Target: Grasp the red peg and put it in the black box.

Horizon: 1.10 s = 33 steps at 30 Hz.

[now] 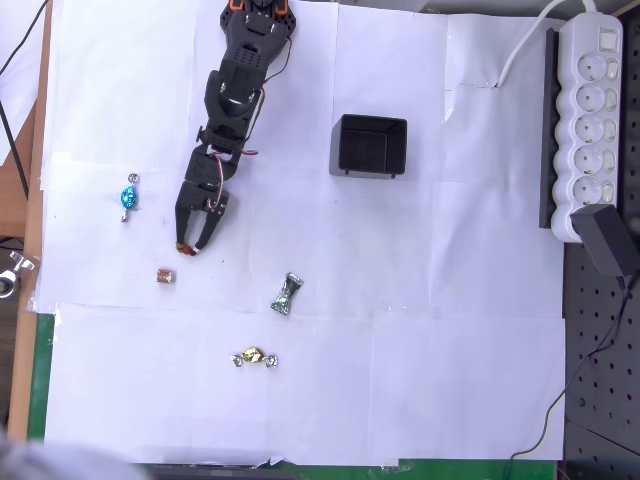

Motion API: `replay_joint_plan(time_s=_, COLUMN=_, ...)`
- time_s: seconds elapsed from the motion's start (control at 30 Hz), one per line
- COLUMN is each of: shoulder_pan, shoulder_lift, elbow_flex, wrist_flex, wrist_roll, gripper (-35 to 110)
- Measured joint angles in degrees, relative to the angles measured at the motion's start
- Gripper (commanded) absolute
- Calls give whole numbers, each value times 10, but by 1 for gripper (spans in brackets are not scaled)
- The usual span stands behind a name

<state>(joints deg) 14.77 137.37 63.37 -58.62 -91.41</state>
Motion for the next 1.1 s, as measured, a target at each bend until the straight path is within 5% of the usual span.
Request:
replay_joint_plan(time_s=0.27, shoulder_pan=-3, shoulder_lift=-117, elbow_flex=21, wrist_flex=222, wrist_roll=14, gripper=0)
replay_joint_plan(time_s=0.8, shoulder_pan=-106, shoulder_lift=-445, elbow_flex=349, wrist_flex=1328, wrist_roll=77, gripper=0)
replay_joint_plan(time_s=0.9, shoulder_pan=-143, shoulder_lift=-473, elbow_flex=375, wrist_flex=1421, wrist_roll=116, gripper=0)
replay_joint_plan(time_s=1.1, shoulder_pan=-239, shoulder_lift=-504, elbow_flex=381, wrist_flex=1447, wrist_roll=200, gripper=0)
